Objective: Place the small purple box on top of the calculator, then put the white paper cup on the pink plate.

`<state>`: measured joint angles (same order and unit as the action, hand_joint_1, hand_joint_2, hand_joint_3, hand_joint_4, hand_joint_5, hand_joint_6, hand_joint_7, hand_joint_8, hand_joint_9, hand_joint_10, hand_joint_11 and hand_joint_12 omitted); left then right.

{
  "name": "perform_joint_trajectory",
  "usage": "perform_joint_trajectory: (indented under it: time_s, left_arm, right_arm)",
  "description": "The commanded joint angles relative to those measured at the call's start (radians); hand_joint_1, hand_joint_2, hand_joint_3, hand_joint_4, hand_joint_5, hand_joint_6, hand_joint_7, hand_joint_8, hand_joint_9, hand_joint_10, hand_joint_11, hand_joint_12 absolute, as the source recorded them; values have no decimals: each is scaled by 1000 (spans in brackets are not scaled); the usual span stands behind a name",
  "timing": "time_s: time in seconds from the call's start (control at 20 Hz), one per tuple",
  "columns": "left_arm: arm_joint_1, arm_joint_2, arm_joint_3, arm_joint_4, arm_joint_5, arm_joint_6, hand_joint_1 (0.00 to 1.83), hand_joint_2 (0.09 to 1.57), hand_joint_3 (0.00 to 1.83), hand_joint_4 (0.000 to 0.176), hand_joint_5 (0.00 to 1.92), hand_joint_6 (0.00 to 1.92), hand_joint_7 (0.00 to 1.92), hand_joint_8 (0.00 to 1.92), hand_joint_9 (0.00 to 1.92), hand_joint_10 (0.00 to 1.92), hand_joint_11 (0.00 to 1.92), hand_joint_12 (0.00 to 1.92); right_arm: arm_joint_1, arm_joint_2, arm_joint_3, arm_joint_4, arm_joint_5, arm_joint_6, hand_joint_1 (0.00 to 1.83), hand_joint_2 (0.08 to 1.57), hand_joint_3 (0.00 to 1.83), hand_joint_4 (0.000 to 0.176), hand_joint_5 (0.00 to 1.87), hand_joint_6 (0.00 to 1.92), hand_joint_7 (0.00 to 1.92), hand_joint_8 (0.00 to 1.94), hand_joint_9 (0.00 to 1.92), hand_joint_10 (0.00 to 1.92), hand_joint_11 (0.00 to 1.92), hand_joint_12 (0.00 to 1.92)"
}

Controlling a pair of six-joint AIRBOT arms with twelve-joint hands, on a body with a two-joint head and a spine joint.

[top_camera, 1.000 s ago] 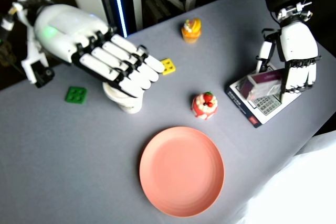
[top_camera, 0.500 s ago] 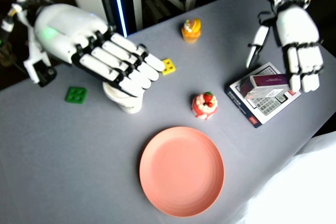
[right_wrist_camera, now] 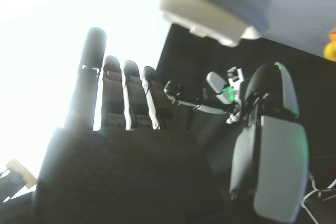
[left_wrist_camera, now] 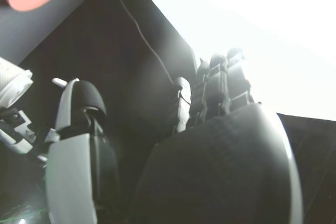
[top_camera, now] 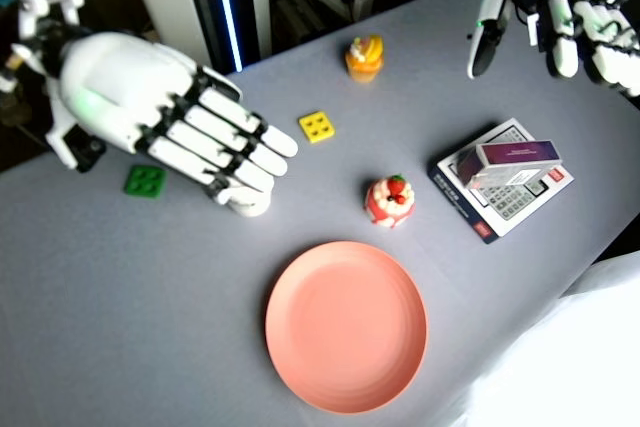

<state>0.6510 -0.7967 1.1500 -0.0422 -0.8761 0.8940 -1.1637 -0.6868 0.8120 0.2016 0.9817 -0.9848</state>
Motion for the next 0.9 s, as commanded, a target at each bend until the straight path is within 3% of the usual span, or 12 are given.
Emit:
perform_joint_trajectory:
  time_s: [0.0, 0.1, 0.25, 0.3, 0.4, 0.5, 0.55, 0.65, 0.7, 0.75, 0.8, 0.85]
  left_arm:
    - [-15, 2, 0, -3, -133, -2, 753, 1133, 6, 121, 41, 19, 0, 0, 0, 0, 0, 0]
    - [-14, 2, 0, -2, -134, -5, 766, 1129, 2, 105, 54, 23, 0, 0, 0, 0, 0, 0]
    - [-13, 2, 0, 0, -131, -7, 730, 1132, 4, 132, 26, 9, 0, 0, 0, 0, 0, 0]
    - [-13, 2, 1, 4, -125, -7, 741, 1131, 3, 126, 35, 13, 0, 0, 0, 0, 0, 0]
    - [-13, 2, 0, 6, -121, -7, 756, 1127, 1, 132, 45, 16, 0, 0, 0, 0, 0, 0]
    - [-13, 2, 0, 6, -121, -8, 760, 1133, 3, 137, 39, 12, 0, 0, 0, 0, 0, 0]
    - [-13, 2, 0, 6, -121, -9, 758, 1135, 4, 143, 39, 12, 0, 0, 0, 0, 0, 0]
    - [-12, 2, 1, 6, -120, -9, 788, 1142, 6, 128, 49, 15, 0, 0, 0, 0, 0, 0]
    - [-11, 2, 1, 6, -119, -9, 788, 1146, 7, 124, 47, 14, 0, 0, 0, 0, 0, 0]
    - [-8, 2, 1, 6, -119, -10, 788, 1146, 7, 124, 47, 14, 0, 0, 0, 0, 0, 0]
    - [-6, 2, 1, 5, -120, -12, 775, 1149, 8, 126, 47, 13, 0, 0, 0, 0, 0, 0]
    - [0, 3, 2, 2, -125, -15, 800, 1154, 8, 118, 56, 15, 0, 0, 0, 0, 0, 0]
  right_arm:
    - [6, -7, 8, 5, 99, 9, 597, 910, 0, 5, 0, 0, 0, 0, 0, 0, 0, 1839]
    - [7, -29, 27, 6, 73, 17, 632, 904, 0, 0, 0, 0, 0, 0, 0, 0, 0, 1849]
    - [11, -65, 62, 17, 41, 45, 681, 916, 0, 0, 0, 0, 0, 0, 0, 0, 0, 1669]
    - [15, -79, 78, 17, 24, 63, 719, 935, 0, 0, 0, 0, 0, 0, 0, 0, 0, 1644]
    - [29, -106, 105, 18, -11, 76, 754, 932, 0, 0, 0, 0, 0, 0, 0, 0, 0, 1530]
    - [40, -119, 116, 18, -27, 77, 796, 952, 3, 0, 0, 0, 0, 0, 0, 0, 0, 1586]
    - [49, -128, 125, 18, -37, 77, 865, 992, 16, 0, 0, 0, 0, 0, 105, 59, 0, 1732]
    - [58, -133, 130, 18, -41, 77, 987, 1075, 0, 0, 87, 34, 159, 41, 37, 917, 0, 1831]
    - [62, -134, 130, 18, -41, 77, 1148, 1124, 4, 0, 311, 469, 426, 640, 332, 1349, 239, 1910]
    - [64, -133, 130, 14, -41, 79, 1148, 1124, 4, 0, 311, 469, 426, 640, 332, 1349, 239, 1910]
    - [66, -133, 130, 10, -39, 84, 1223, 1124, 2, 0, 305, 772, 465, 898, 450, 1456, 389, 1919]
    - [69, -126, 130, -3, -21, 106, 1245, 1140, 9, 0, 247, 1230, 409, 1220, 536, 1695, 595, 1921]
